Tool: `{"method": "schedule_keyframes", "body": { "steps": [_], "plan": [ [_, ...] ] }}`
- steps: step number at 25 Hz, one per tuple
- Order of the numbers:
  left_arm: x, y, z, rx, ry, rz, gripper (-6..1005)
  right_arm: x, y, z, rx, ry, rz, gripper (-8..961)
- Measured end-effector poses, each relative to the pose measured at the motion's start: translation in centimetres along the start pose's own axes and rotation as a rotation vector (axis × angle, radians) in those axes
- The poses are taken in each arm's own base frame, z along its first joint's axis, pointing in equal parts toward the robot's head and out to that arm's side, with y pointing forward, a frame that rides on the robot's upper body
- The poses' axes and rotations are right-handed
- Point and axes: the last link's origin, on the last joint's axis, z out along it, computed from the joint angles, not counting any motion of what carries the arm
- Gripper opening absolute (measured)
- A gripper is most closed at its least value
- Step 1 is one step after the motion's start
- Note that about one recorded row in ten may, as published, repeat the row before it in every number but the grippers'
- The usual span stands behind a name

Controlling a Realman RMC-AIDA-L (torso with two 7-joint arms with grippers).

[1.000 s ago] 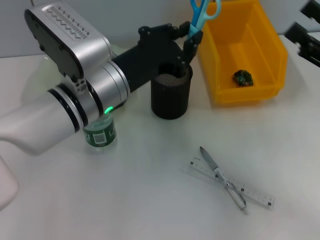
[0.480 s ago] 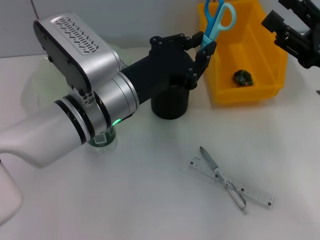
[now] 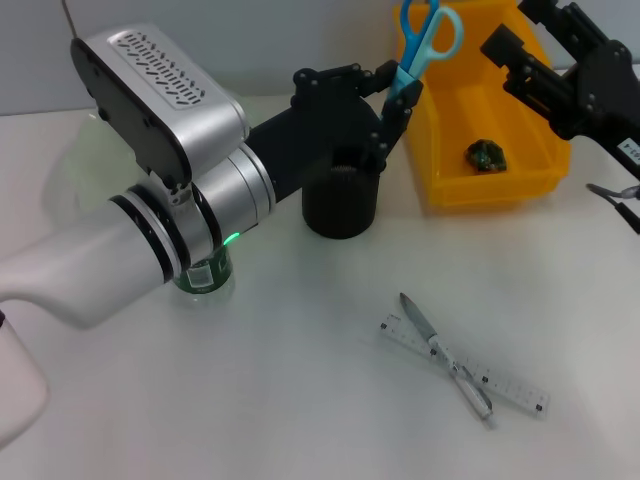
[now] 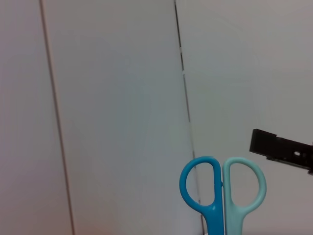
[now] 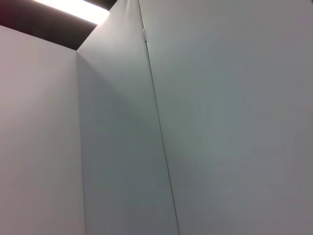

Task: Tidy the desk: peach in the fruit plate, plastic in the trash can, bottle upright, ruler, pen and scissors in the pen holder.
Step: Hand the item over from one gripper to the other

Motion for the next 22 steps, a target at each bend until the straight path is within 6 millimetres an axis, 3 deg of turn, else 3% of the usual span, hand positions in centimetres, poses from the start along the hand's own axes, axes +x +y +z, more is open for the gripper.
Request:
{"method": "schedule_keyframes", "body": {
  "steps": [22],
  "plan": [
    [0.0,0.0,0.2,0.002,-0.008,0.009,233,2.5,1.0,1.9,0.077,-0.037,-0.004,793]
  ]
}}
